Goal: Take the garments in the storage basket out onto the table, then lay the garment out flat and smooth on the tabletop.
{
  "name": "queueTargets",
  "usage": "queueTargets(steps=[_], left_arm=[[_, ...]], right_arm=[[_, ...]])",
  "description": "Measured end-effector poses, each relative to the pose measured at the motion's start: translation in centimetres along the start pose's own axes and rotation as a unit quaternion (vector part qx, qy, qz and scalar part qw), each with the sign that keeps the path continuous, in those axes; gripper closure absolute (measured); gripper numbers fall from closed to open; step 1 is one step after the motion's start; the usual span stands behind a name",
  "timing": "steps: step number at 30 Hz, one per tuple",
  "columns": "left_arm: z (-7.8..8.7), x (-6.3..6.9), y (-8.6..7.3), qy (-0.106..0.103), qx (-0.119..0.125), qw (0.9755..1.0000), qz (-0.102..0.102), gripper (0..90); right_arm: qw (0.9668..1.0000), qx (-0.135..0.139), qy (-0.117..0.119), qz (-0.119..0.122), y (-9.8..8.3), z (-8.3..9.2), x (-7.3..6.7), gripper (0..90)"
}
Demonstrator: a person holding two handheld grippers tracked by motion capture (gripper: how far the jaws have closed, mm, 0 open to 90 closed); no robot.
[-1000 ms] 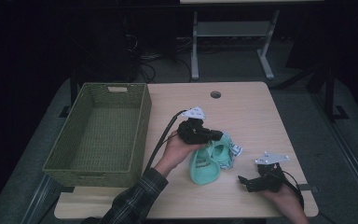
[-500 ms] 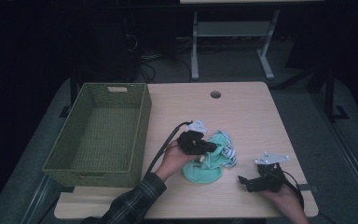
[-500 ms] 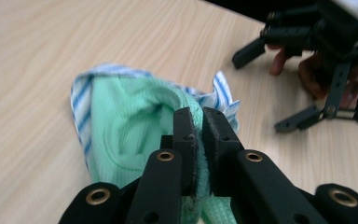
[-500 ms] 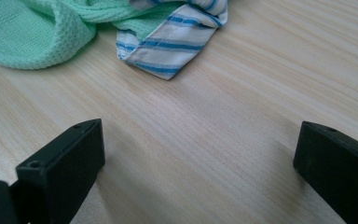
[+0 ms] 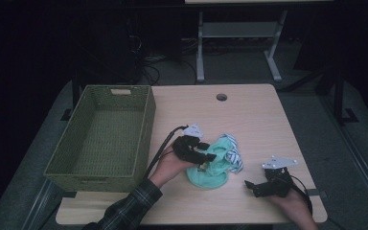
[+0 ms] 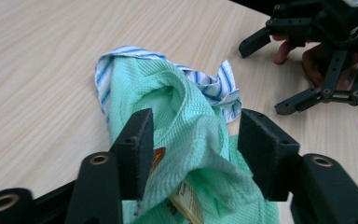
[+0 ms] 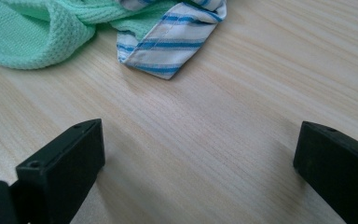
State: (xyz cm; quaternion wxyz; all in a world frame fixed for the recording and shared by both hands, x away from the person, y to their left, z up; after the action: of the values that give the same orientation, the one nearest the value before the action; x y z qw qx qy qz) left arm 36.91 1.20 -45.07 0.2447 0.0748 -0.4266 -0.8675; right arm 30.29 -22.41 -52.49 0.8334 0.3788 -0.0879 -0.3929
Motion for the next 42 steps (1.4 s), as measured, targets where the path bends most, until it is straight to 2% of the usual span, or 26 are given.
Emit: queueTargets(steps=[5,9,17,18,21,24,27,29,30,31,33,34,35,36,37,40,42], left_arm=[[1.2,0.0,-0.5,0.007,0.001,1.0,0.006,42.5],[2.1,0.0,-1.4,0.013,0.0,0.9999,0.011,44.3],[2.7,0.9,-4.0,0.028,-0.029,0.9992,0.001,53.2],[2.7,1.1,-4.3,0.032,-0.035,0.9989,-0.004,55.2],[2.8,1.6,-5.2,0.04,-0.047,0.9981,-0.001,60.2],[2.9,1.7,-6.1,0.051,-0.067,0.9964,-0.015,64.3],[2.8,1.7,-6.6,0.052,-0.077,0.9956,-0.016,71.8],[2.5,1.8,-6.9,0.053,-0.082,0.9952,-0.009,78.1],[2.5,1.7,-7.1,0.051,-0.093,0.9942,-0.019,80.6],[2.3,1.7,-7.2,0.05,-0.095,0.9941,-0.017,83.6],[2.1,1.6,-7.5,0.058,-0.111,0.9919,-0.023,88.7],[1.9,1.7,-7.6,0.059,-0.11,0.992,-0.018,89.4],[1.9,1.5,-7.8,0.06,-0.122,0.9904,-0.027,89.5],[1.7,1.6,-8.0,0.064,-0.126,0.9897,-0.023,89.6],[1.6,1.5,-8.1,0.065,-0.132,0.9887,-0.028,89.6],[1.4,1.5,-8.1,0.063,-0.131,0.9892,-0.022,89.6],[1.4,1.5,-8.2,0.062,-0.131,0.9892,-0.023,89.7]], right_arm=[[1.0,0.001,-0.001,0.002,0.0,0.0,0.0,1.5],[1.0,0.001,0.0,0.002,0.0,0.0,0.0,1.5],[1.0,0.001,0.0,0.003,0.0,0.0,0.0,1.5],[1.0,0.001,0.0,0.003,0.0,0.0,0.0,1.5],[1.0,0.001,0.0,0.003,0.0,0.0,0.0,1.5],[1.0,0.001,0.0,0.003,0.0,0.0,0.0,1.4],[1.0,0.001,0.0,0.003,0.0,0.0,0.0,1.4],[1.0,0.001,0.0,0.003,0.0,0.0,0.0,1.5],[1.0,0.001,0.0,0.003,0.0,0.0,0.0,1.4],[1.0,0.001,0.0,0.003,0.0,0.0,0.0,1.4],[1.0,0.001,0.0,0.003,0.0,0.0,0.0,1.4],[1.0,0.001,0.0,0.003,0.0,0.0,0.0,1.4],[1.0,0.001,0.0,0.003,0.0,0.0,0.1,1.4],[1.0,0.001,0.0,0.003,0.0,0.0,0.0,1.4],[1.0,0.001,0.0,0.004,0.0,0.0,0.1,1.5],[1.0,-0.003,-0.001,0.002,0.1,0.0,0.0,2.0],[0.9999,-0.011,0.001,0.0,0.2,0.2,0.0,7.5]])
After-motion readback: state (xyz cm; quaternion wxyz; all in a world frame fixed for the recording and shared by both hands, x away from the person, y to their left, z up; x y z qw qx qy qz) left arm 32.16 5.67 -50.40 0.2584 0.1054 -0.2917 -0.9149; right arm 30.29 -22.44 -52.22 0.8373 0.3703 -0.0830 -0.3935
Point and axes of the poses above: each handheld gripper's, and its own axes: z roughly backward along the jaws, y roughly out of its top, x roughly to its right, the point moved 6 cm from there along -z, roughly forward along the jaws, and after that the axes turned 9 degrees about y, right-handed, at the moved point
